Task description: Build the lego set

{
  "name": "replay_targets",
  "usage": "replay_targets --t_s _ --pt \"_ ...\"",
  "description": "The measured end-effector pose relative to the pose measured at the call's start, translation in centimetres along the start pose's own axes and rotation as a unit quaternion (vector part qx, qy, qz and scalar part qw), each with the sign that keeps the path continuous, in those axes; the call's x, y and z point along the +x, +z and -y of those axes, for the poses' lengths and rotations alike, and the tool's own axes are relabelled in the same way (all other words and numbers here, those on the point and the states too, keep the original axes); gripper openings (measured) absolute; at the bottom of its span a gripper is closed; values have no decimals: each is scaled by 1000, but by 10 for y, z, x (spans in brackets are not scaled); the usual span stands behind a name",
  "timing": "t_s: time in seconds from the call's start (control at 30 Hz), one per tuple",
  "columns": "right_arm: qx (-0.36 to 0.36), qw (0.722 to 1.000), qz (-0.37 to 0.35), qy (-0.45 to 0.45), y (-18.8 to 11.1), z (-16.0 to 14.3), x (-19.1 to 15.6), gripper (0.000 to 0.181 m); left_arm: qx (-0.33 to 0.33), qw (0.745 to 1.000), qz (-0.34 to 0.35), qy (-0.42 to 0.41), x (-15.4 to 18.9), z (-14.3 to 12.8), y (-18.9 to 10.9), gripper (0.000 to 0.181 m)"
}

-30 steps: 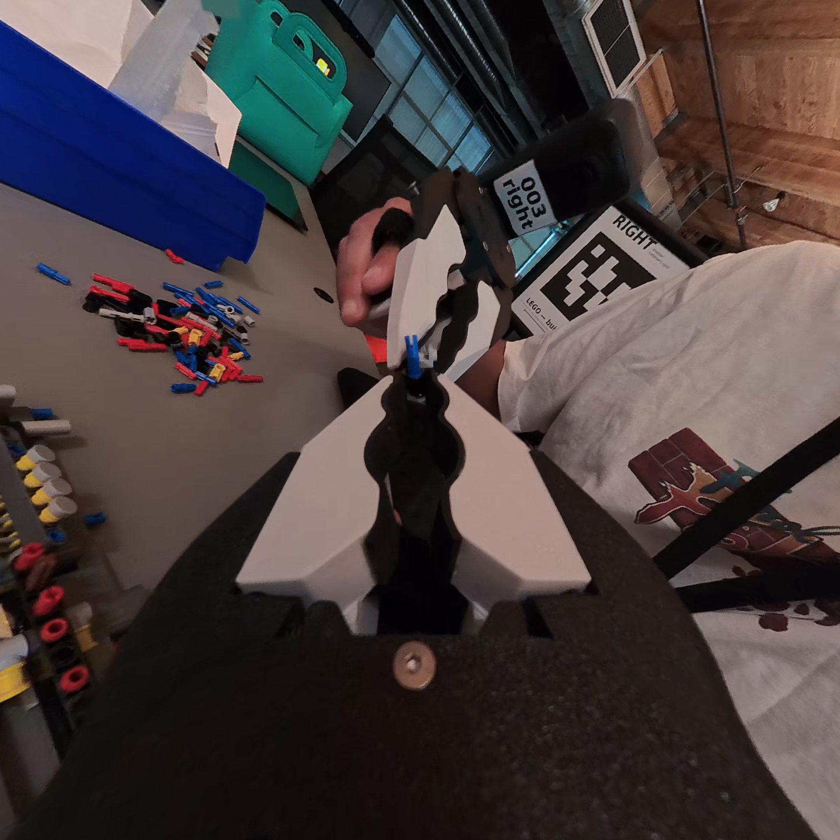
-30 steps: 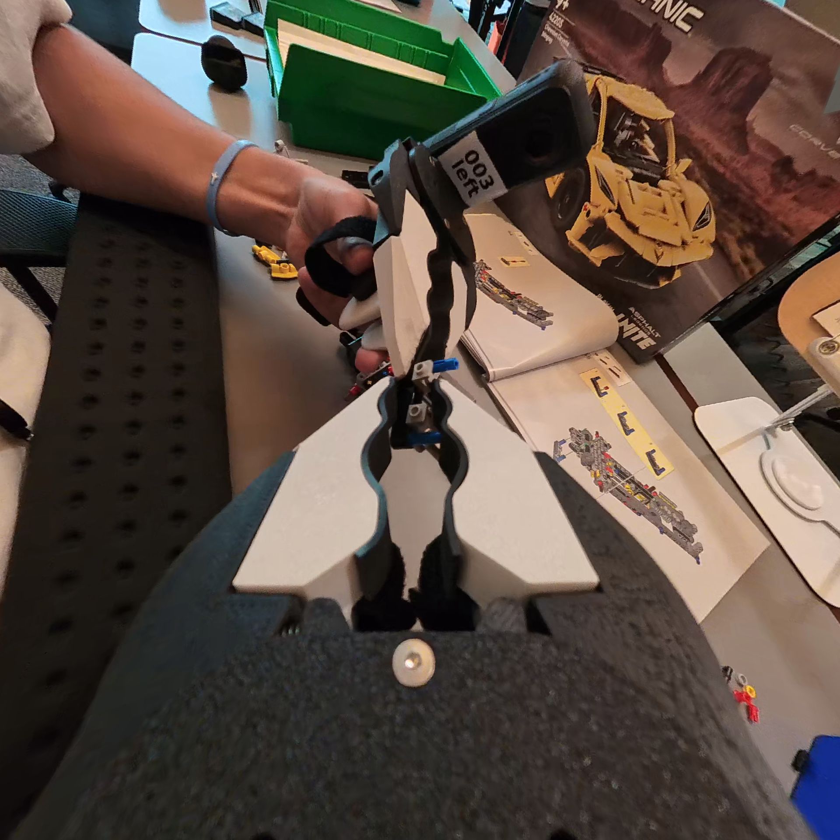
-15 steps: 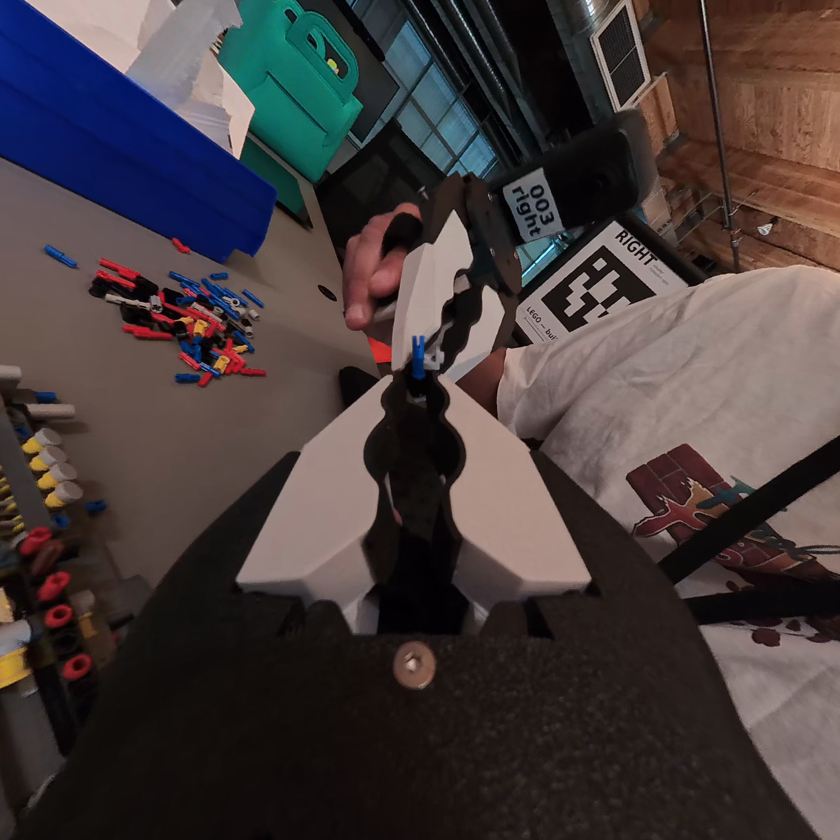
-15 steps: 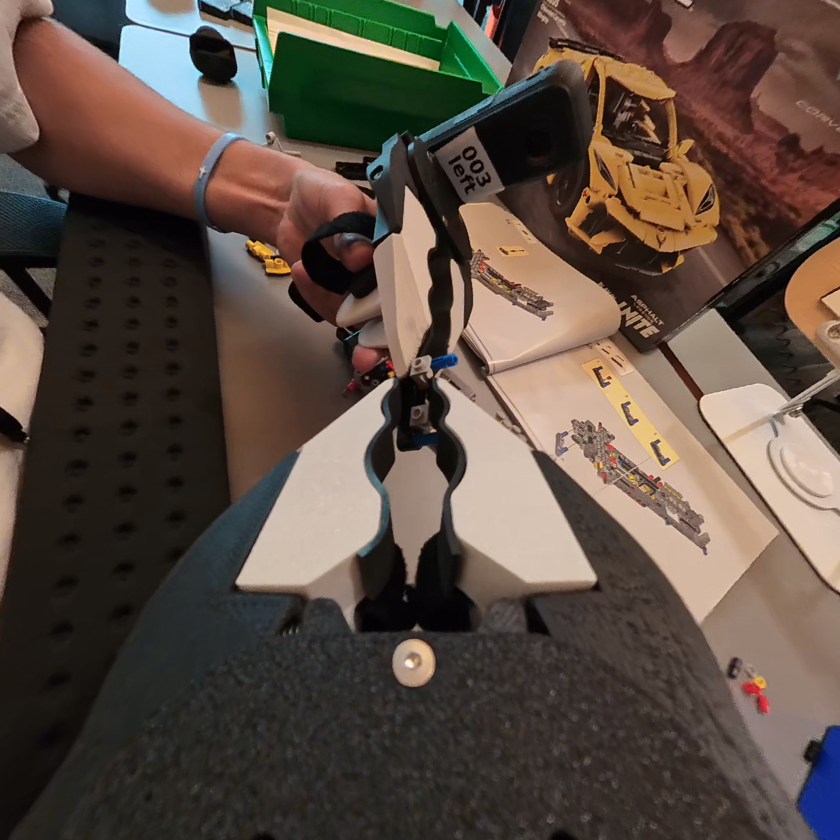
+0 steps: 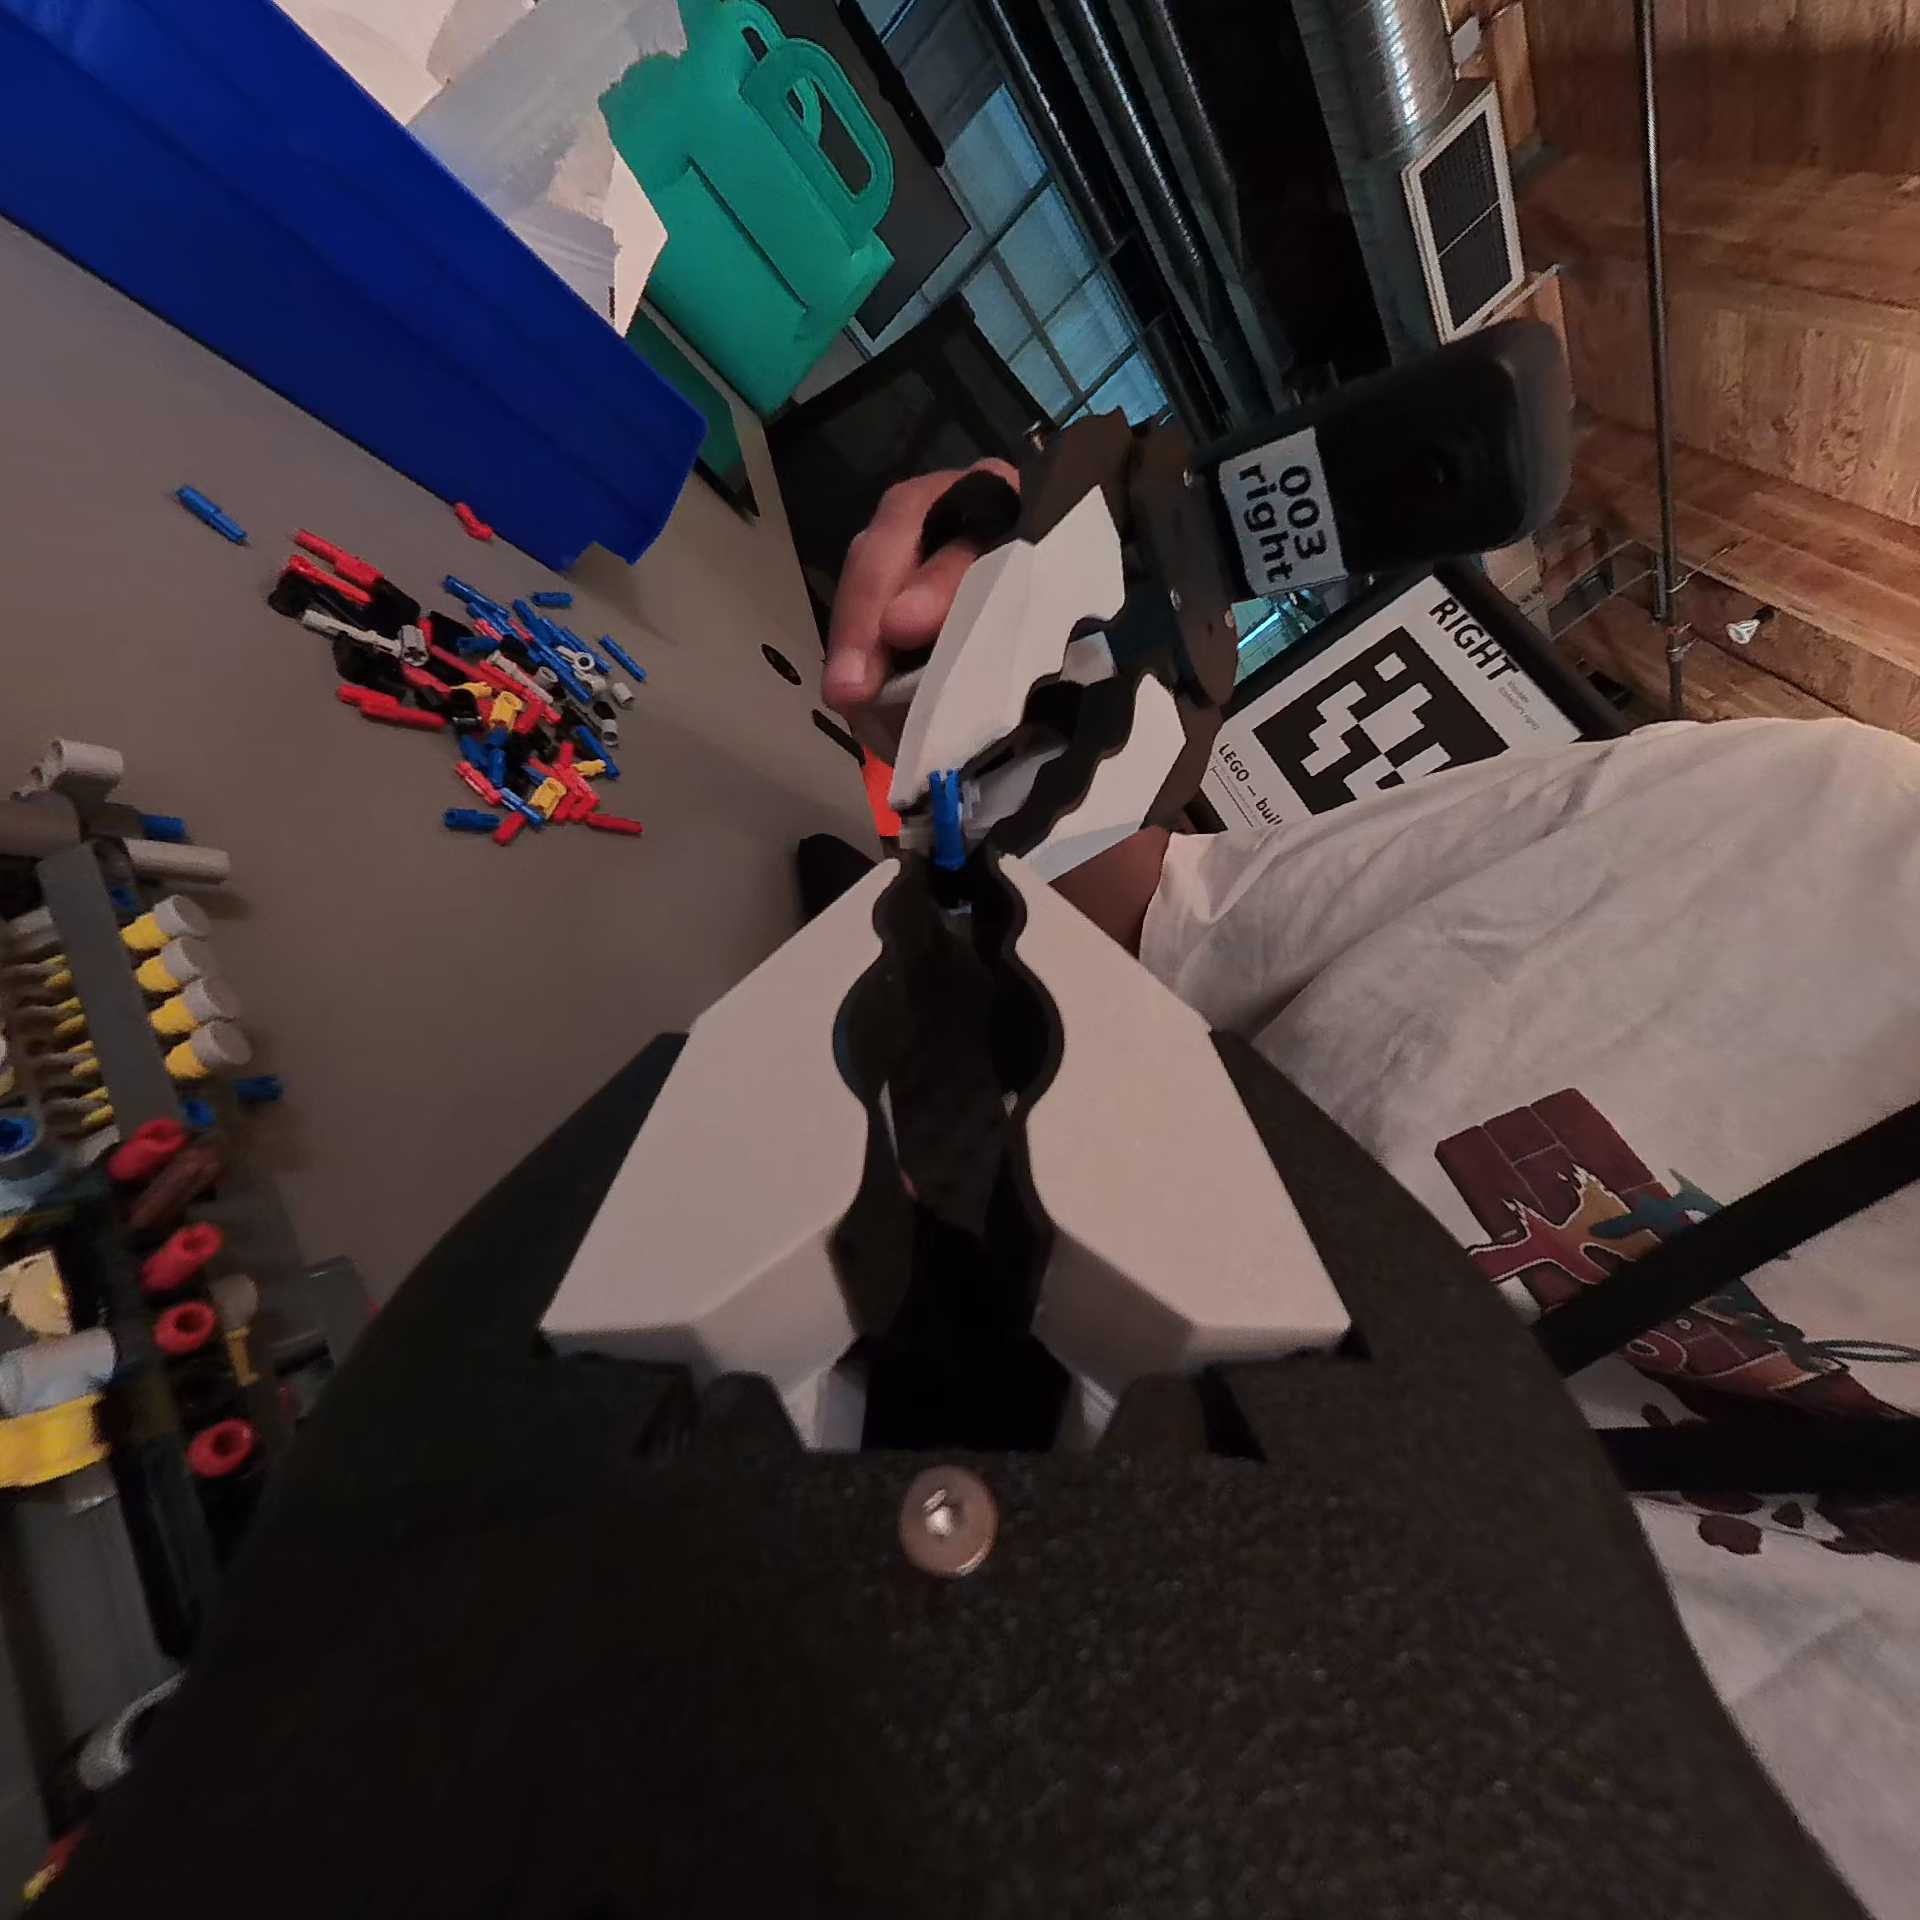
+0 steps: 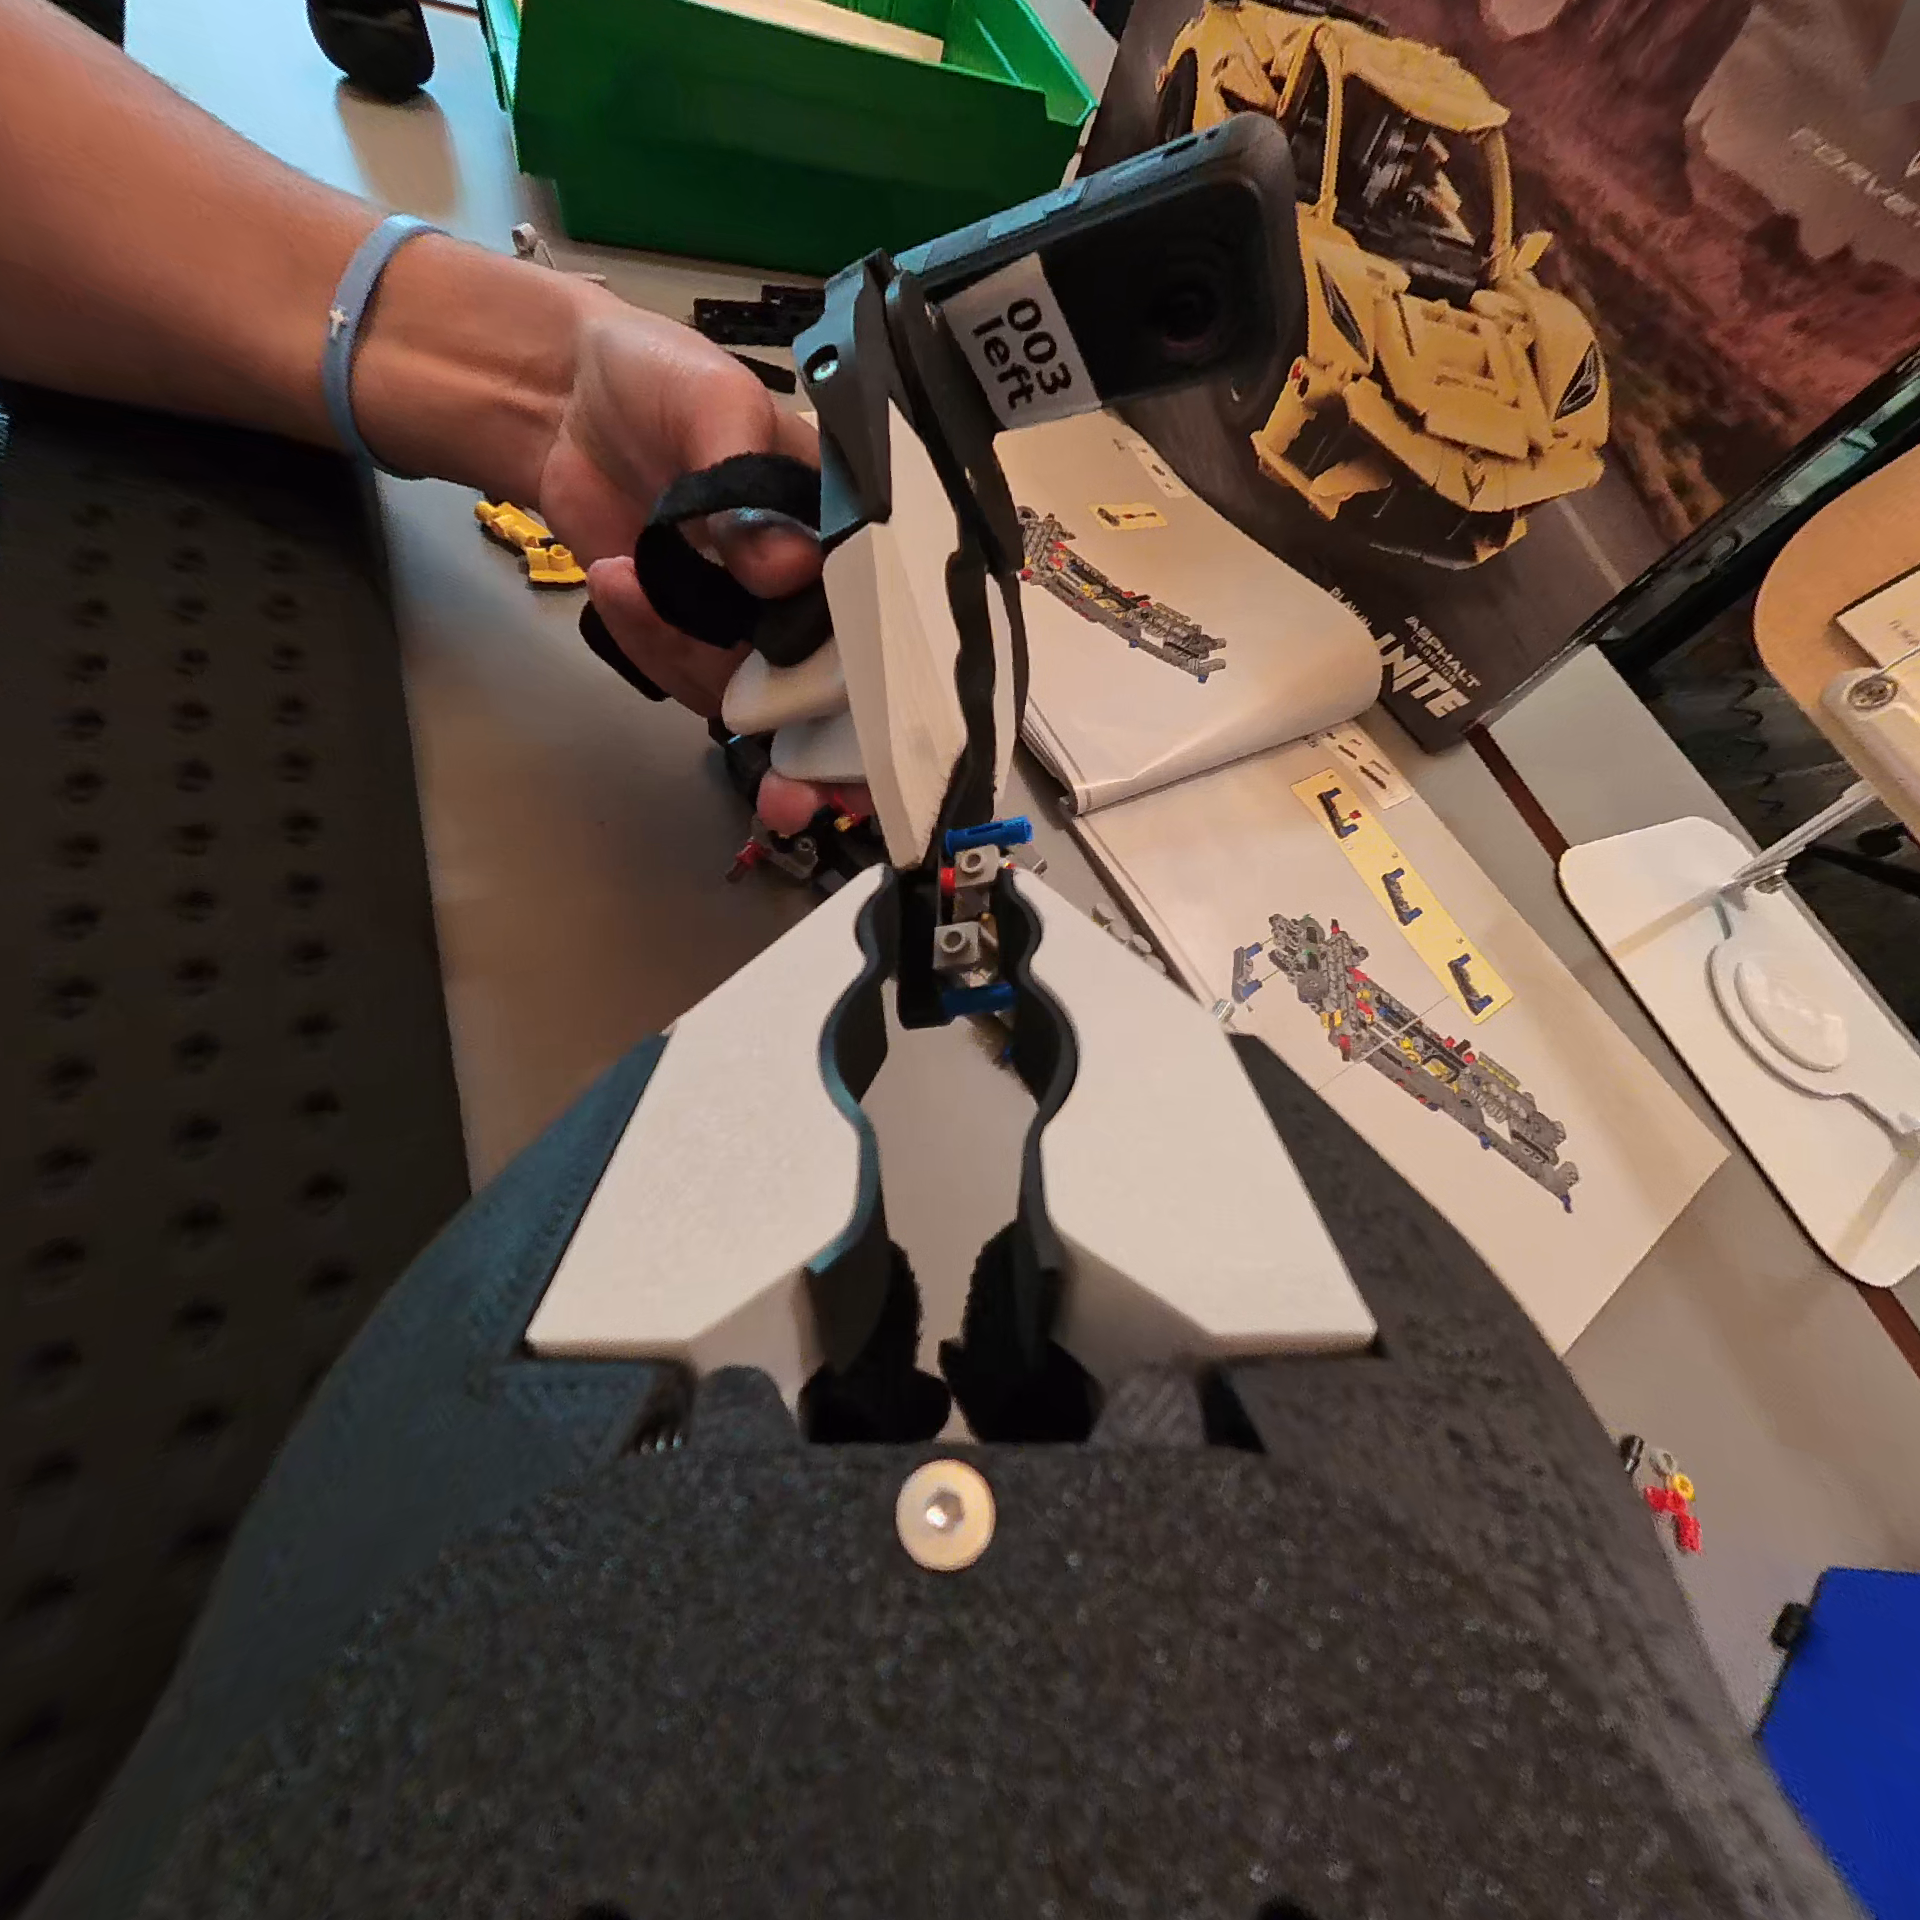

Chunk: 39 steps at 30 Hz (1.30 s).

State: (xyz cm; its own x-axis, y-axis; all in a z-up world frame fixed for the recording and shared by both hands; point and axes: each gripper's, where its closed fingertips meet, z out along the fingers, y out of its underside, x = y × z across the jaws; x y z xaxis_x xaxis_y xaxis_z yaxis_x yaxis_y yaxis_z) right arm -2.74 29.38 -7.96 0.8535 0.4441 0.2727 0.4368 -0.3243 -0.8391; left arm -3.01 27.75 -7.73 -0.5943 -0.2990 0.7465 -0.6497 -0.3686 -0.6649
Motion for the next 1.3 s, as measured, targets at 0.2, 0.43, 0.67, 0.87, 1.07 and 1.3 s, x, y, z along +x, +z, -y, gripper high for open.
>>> replay_targets --t_s 0.2,0.43,0.67,0.87,1.07,1.3 --pt "43 998 23 33 -4 5 -5 16 -10 1000 -2 25 6 -2 1 6" --pt "87 985 88 121 -10 6 -12 14 -37 993 45 101 4 -7 5 6" --pt "38 998 13 52 -4 -3 -4 17 -24 992 79 93 -8 -3 4 6" --pt "-54 992 -96 -67 3 -17 10 14 -5 988 129 81 -24 1 3 6" --pt "-55 996 -72 -21 3 -17 6 14 -15 985 130 110 -21 -1 4 6" --pt "-27 996 -62 64 0 -18 4 14 -5 984 124 131 -18 0 6 6"
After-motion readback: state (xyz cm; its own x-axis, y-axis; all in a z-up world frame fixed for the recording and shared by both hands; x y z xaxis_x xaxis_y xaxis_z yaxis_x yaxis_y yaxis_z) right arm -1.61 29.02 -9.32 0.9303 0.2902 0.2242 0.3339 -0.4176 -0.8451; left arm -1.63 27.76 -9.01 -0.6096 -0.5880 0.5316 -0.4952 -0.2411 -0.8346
